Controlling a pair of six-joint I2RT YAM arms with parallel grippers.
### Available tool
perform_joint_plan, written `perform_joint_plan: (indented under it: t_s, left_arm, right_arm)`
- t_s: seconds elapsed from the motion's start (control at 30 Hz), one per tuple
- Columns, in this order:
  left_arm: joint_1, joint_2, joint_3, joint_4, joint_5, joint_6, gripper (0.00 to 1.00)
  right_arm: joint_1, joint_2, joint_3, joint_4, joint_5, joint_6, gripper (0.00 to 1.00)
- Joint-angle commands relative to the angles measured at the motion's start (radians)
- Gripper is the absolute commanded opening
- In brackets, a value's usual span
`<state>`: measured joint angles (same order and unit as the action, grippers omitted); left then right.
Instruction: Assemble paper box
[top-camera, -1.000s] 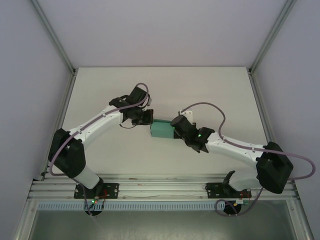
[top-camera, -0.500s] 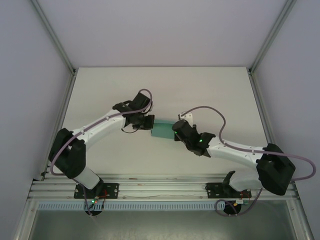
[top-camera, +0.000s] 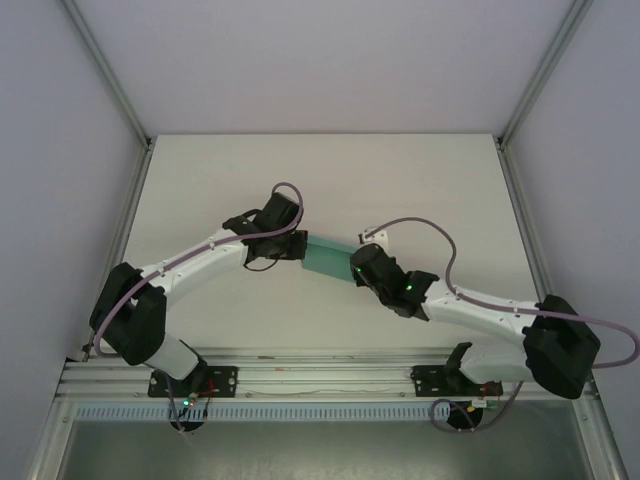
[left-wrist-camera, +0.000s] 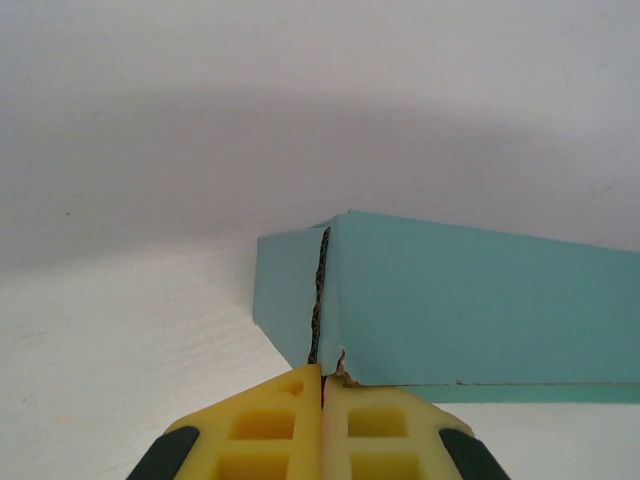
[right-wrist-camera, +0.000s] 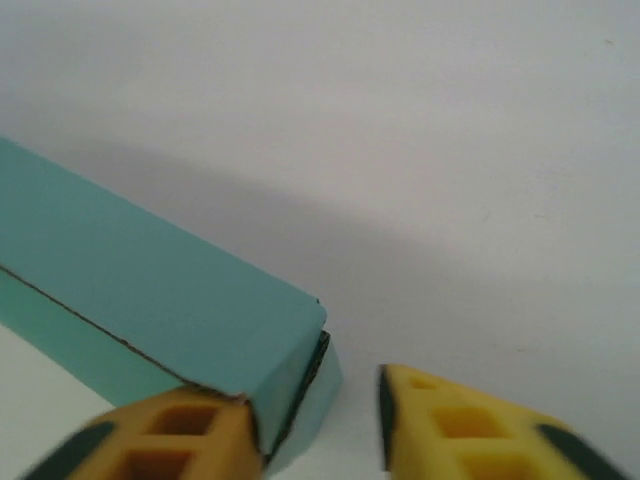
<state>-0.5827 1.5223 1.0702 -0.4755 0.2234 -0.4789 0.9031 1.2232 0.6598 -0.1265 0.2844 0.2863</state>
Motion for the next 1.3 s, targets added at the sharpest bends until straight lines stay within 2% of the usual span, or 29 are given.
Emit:
perform_joint_plan:
  t_s: [0.0,0.1,0.23,0.37,0.57,0.77,0.97,1.1,1.27]
  left_arm:
    - [-0.003,0.037,-0.053,-0.054,-0.032,-0.023,0.0]
    - [-0.003,0.039,-0.053,-0.052,-0.037,-0.026,0.0]
    - [-0.004,0.036,-0.052,-0.045,-0.025,-0.027,0.0]
    - [-0.003,0.03,-0.053,-0.042,-0.024,-0.021,0.0]
    - [-0.003,0.029,-0.06,-0.029,-0.011,-0.024,0.0]
    - [-0.003,0.029,-0.069,-0.016,-0.009,-0.027,0.0]
    - [-0.003,0.037,-0.061,-0.02,-0.012,-0.024,0.0]
    - [-0.003,0.031,-0.056,-0.022,0.005,-0.01,0.0]
    - [-0.003,0.0,0.002,-0.086,-0.01,0.035,0.28]
  right_arm:
    - [-0.002,-0.052,0.029,-0.091,-0.052,-0.018,0.44]
    - [-0.024,-0.078,0.041,-0.101,-0.11,-0.027,0.54]
    - [-0.059,-0.13,0.05,-0.085,-0.147,0.0,0.61]
    - [-0.11,-0.141,0.074,-0.071,-0.133,0.048,0.63]
    - [-0.148,-0.076,0.143,-0.079,-0.139,0.054,0.63]
    - [-0.185,0.039,0.173,-0.105,-0.123,0.085,0.59]
    - [-0.188,0.101,0.115,-0.074,-0.075,0.104,0.55]
    - [-0.189,0.143,0.063,-0.056,-0.104,0.146,0.4]
    - [-0.189,0.156,-0.013,-0.01,-0.152,0.21,0.34]
